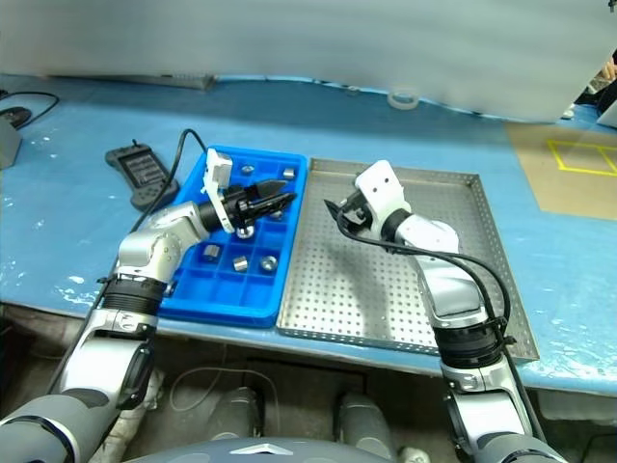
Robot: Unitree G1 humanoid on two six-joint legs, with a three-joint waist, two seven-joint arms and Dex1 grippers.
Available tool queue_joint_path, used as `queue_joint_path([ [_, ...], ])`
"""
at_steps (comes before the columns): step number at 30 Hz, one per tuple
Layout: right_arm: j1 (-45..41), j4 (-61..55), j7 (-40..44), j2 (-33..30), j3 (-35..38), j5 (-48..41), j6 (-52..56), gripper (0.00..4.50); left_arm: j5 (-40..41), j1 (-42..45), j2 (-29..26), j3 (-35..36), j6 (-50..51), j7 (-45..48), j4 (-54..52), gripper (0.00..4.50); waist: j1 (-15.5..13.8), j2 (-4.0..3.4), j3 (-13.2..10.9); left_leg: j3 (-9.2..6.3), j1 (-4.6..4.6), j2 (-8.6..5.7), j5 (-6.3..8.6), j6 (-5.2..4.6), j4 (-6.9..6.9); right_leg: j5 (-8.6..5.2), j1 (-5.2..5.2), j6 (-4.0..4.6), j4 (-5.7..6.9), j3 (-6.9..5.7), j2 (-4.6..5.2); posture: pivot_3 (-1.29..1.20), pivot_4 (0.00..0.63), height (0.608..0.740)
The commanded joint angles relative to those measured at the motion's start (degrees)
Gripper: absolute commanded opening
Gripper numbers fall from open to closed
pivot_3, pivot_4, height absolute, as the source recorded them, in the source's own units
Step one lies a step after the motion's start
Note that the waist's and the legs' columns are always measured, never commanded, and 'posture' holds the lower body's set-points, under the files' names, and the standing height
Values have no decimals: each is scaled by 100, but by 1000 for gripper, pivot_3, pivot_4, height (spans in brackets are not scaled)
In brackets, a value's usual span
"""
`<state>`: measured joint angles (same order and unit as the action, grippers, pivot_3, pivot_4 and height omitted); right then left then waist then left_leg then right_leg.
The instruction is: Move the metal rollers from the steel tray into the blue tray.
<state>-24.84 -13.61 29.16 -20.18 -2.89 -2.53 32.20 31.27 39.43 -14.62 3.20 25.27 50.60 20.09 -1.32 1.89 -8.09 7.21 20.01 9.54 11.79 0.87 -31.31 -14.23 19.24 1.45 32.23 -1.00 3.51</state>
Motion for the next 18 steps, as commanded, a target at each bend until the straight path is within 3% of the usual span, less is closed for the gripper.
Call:
queue_joint_path([
  [1, 98, -246, -193, -99, 499, -196, 79, 4233, 188, 29, 388, 225, -98, -489, -536, 3141, -32, 0, 0, 0, 3, 0, 0, -7, -1, 0, 0, 1, -1, 0, 2, -109, 150, 740],
  [7, -535, 564, -990, 107, 1108, -245, -57, 4233, 102, 148, 918, 318, -264, -1059, -550, 3141, -84, -9, -2, 1, 4, -1, 2, -18, -5, -10, 2, 17, -1, -1, 2, -41, 150, 740],
  [13, -1596, 1708, -1519, 256, 1015, -67, -554, 4233, -50, 654, 1337, 472, -699, -1655, -162, 3141, -122, -25, -13, 0, 6, -1, 1, -17, -1, -10, 6, 18, 2, -4, 2, -1, 150, 740],
  [18, -1815, 2044, -1679, 376, 841, 36, -845, 4233, -58, 610, 1426, 469, -789, -1747, -192, 3141, -172, -28, -13, -3, 11, -5, 2, -20, -1, -10, 5, 18, 7, -3, 2, 7, 150, 740],
])
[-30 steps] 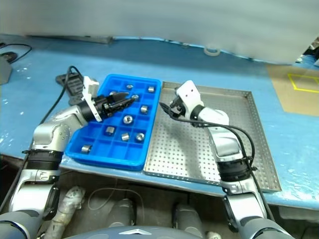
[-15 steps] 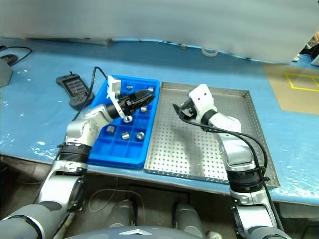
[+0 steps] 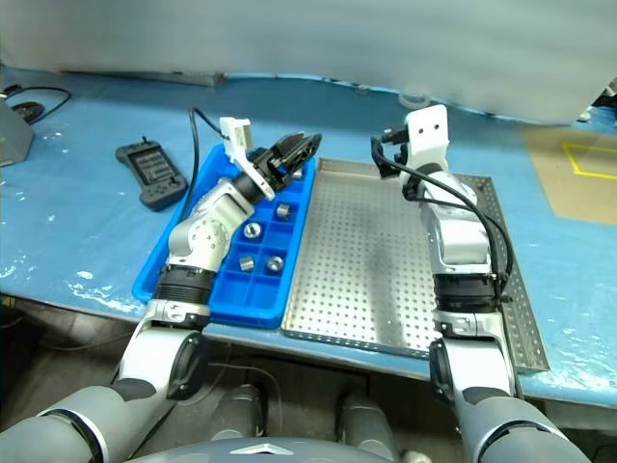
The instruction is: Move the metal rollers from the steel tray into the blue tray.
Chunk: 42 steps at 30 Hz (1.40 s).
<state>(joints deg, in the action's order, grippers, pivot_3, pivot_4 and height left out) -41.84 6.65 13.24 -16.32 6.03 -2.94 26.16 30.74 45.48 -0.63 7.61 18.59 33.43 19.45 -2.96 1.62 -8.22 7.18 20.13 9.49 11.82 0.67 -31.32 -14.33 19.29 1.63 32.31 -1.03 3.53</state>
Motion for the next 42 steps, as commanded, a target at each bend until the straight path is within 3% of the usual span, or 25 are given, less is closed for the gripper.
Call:
queue_joint_path([
  [1, -102, 19, -96, -18, -80, 97, -295, 4233, 4, -33, 27, 34, -109, -55, -164, 3141, -17, -3, -2, -1, 3, 0, 1, -2, 0, 0, 1, 0, 1, 0, 0, 9, 150, 740],
  [6, 0, -50, -261, 44, -43, 66, -191, 4233, 278, -78, -9, 272, 139, -232, -260, 3141, -82, -13, -9, -4, 14, -6, 5, -8, -1, 0, 4, 0, -1, 0, 0, -4, 150, 740],
  [16, 206, -293, -596, 68, -151, 252, -78, 4233, -117, 125, -2, 93, -130, -358, 151, 3141, -100, -15, -10, -2, 13, -12, 5, -4, -2, 0, 0, -2, -4, 2, 9, -71, 150, 740],
  [32, 902, -945, -868, -218, 4, 413, 290, 4233, -233, 394, 27, -42, -343, 205, 732, 3141, 63, -22, -14, -2, 20, -14, 5, -2, 4, 9, -7, -18, -51, 23, -2, -171, 150, 740],
  [42, 1040, -1266, -840, -68, -149, 368, 452, 4233, -227, 577, 118, -58, -351, 420, 852, 3141, 98, -29, -18, 1, 8, -13, 5, -2, 4, 9, -12, -18, -53, 43, -6, -178, 150, 740],
])
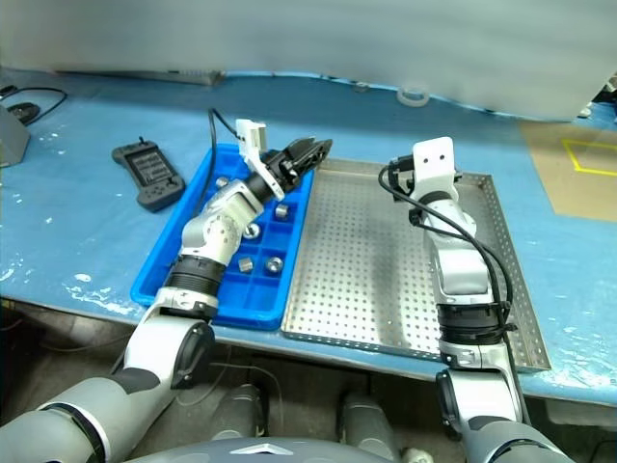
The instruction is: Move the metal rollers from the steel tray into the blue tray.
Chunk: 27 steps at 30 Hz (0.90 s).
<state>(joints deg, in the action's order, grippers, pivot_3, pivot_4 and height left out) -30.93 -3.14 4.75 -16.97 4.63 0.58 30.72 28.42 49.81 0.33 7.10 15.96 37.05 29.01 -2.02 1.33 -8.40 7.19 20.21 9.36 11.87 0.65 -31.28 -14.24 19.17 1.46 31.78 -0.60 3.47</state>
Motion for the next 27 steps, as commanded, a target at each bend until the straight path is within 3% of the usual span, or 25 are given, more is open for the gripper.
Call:
queue_joint_path([
  [1, -73, -293, 34, -8, -22, 13, -22, 4233, 6, 114, 23, -34, -78, 105, -162, 3141, 5, 0, 0, 1, -1, 0, 0, 0, 0, 0, 0, 0, 0, 1, 0, -178, 150, 740],
  [27, -544, 384, 105, -51, -302, 276, -488, 4233, -87, 51, -60, -29, -145, 67, -241, 3141, -28, -6, -4, 0, 3, 0, 0, -2, -1, 0, 0, 1, 1, 3, 0, -130, 150, 740],
])
